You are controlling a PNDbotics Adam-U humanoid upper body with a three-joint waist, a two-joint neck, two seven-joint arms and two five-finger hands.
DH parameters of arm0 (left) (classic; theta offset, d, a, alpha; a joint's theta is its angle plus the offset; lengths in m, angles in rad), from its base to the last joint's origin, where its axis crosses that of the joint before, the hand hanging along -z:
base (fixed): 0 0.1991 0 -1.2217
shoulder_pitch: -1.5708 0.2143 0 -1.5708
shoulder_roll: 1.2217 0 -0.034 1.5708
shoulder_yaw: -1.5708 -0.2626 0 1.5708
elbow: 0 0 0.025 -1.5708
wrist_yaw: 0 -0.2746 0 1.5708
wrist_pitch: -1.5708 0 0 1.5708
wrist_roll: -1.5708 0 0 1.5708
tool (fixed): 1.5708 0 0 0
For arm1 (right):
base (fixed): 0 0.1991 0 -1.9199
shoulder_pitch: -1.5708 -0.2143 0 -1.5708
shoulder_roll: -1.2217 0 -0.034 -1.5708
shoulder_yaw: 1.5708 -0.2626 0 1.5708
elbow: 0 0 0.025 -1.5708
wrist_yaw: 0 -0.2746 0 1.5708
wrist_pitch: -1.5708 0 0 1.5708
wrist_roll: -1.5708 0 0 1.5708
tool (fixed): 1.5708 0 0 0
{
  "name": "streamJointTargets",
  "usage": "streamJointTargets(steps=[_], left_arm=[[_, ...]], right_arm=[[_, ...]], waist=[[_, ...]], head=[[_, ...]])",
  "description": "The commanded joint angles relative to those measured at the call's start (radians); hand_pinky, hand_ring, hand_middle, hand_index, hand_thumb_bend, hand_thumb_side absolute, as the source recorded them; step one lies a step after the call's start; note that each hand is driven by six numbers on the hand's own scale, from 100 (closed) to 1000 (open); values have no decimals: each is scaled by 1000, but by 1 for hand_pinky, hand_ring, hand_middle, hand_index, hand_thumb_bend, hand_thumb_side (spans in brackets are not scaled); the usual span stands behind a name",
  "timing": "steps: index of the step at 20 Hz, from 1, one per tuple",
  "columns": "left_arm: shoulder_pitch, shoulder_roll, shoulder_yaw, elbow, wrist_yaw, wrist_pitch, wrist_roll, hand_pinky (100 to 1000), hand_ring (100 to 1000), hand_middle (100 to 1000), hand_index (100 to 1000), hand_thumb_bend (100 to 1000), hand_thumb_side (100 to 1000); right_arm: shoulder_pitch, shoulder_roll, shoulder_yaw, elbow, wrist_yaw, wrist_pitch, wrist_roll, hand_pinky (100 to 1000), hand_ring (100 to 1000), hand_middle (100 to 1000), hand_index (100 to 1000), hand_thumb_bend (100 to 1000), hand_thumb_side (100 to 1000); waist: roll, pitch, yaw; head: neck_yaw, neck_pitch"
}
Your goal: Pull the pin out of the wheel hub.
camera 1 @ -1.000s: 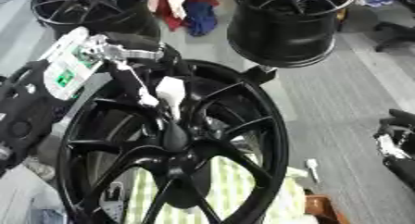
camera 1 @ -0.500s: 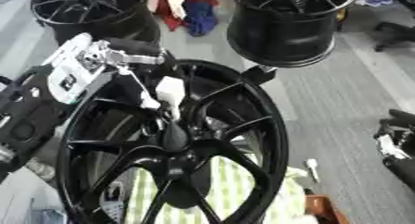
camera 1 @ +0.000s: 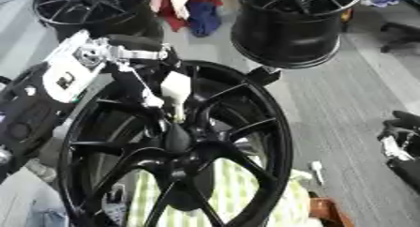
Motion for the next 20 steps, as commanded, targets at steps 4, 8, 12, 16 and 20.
streamJointTargets(steps=[4, 8, 12, 16, 20], left_arm=[[-47, 123, 94, -80, 87, -88, -62, 613, 454, 416, 609, 250, 265], [-6, 241, 166, -134, 127, -64, 20, 620, 460, 424, 617, 255, 259], [143, 376, 252, -169, 140, -29, 108, 618, 466, 433, 626, 270, 258], [320, 445, 334, -132, 124, 20, 187, 609, 469, 438, 634, 285, 248], [475, 447, 403, -22, 47, 45, 235, 616, 481, 456, 658, 314, 234]], right_arm=[[-2, -14, -11, -3, -8, -3, -3, 686, 592, 658, 804, 100, 263], [3, -17, -23, -1, -3, -4, -14, 686, 592, 658, 804, 100, 262], [10, -17, -38, -3, 3, -4, -29, 686, 592, 658, 804, 100, 262], [15, -13, -45, -3, 5, -4, -37, 686, 592, 658, 804, 100, 262], [19, -8, -49, -2, 5, -4, -41, 687, 592, 658, 804, 100, 263]], waist=[[-1, -18, 10], [7, -21, 31], [8, -24, 58], [3, -26, 87], [-3, -27, 109]], head=[[-7, -8], [-31, -8], [-59, -8], [-72, -5], [-83, -3]])
